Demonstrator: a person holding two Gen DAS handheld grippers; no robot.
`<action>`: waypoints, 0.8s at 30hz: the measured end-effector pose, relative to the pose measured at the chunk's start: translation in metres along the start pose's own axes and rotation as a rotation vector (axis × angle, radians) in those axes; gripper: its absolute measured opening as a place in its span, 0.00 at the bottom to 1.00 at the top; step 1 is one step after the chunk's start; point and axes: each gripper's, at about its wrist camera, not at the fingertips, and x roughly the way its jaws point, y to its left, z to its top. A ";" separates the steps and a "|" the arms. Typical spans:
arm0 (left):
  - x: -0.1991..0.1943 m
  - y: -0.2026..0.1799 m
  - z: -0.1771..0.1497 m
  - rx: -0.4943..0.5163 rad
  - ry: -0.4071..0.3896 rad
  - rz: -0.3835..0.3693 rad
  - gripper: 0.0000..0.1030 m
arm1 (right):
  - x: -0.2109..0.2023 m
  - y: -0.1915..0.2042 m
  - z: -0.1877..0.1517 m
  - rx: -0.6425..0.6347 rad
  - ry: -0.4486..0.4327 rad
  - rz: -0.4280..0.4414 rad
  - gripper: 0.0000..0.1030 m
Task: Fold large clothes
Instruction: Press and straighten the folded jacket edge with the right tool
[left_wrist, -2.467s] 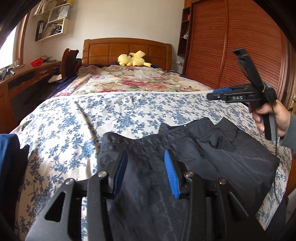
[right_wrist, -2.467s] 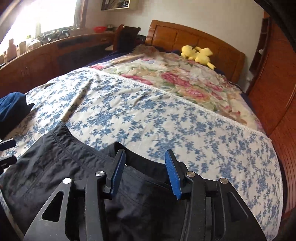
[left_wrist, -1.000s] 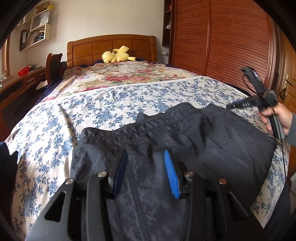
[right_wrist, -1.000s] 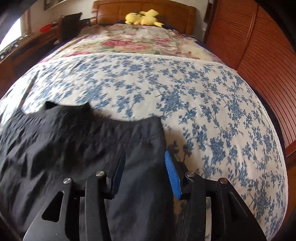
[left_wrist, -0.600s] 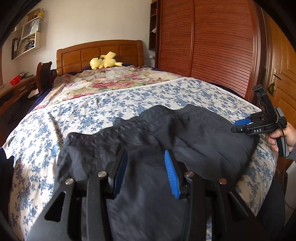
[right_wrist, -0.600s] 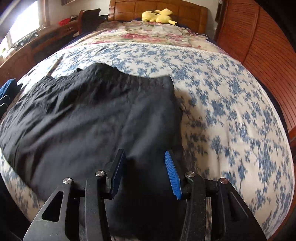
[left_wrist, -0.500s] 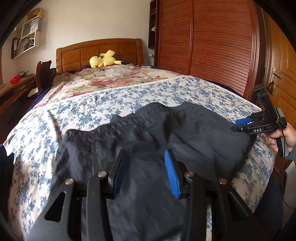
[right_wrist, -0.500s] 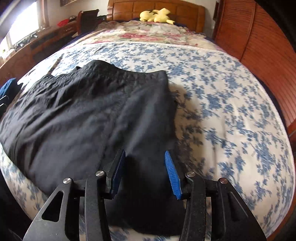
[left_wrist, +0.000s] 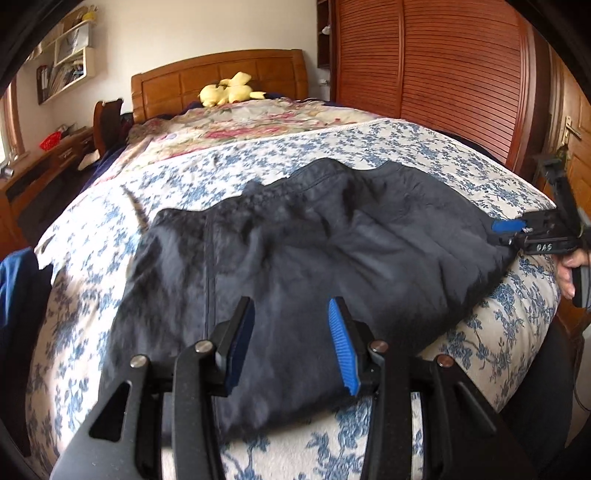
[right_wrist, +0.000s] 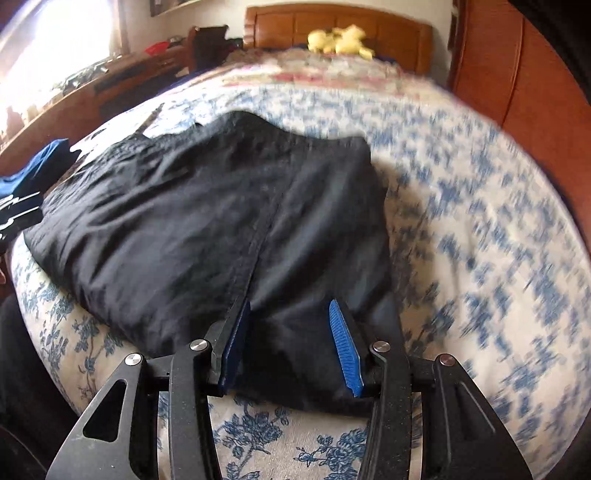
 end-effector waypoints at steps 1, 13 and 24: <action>-0.001 0.002 -0.002 -0.012 0.006 0.002 0.39 | 0.005 -0.001 -0.004 -0.010 0.013 -0.004 0.44; -0.004 -0.014 -0.005 0.013 0.025 -0.041 0.43 | -0.025 -0.002 -0.012 0.002 -0.070 -0.086 0.44; 0.031 -0.060 0.006 0.106 0.088 -0.082 0.48 | -0.013 -0.033 -0.027 0.089 -0.023 -0.094 0.46</action>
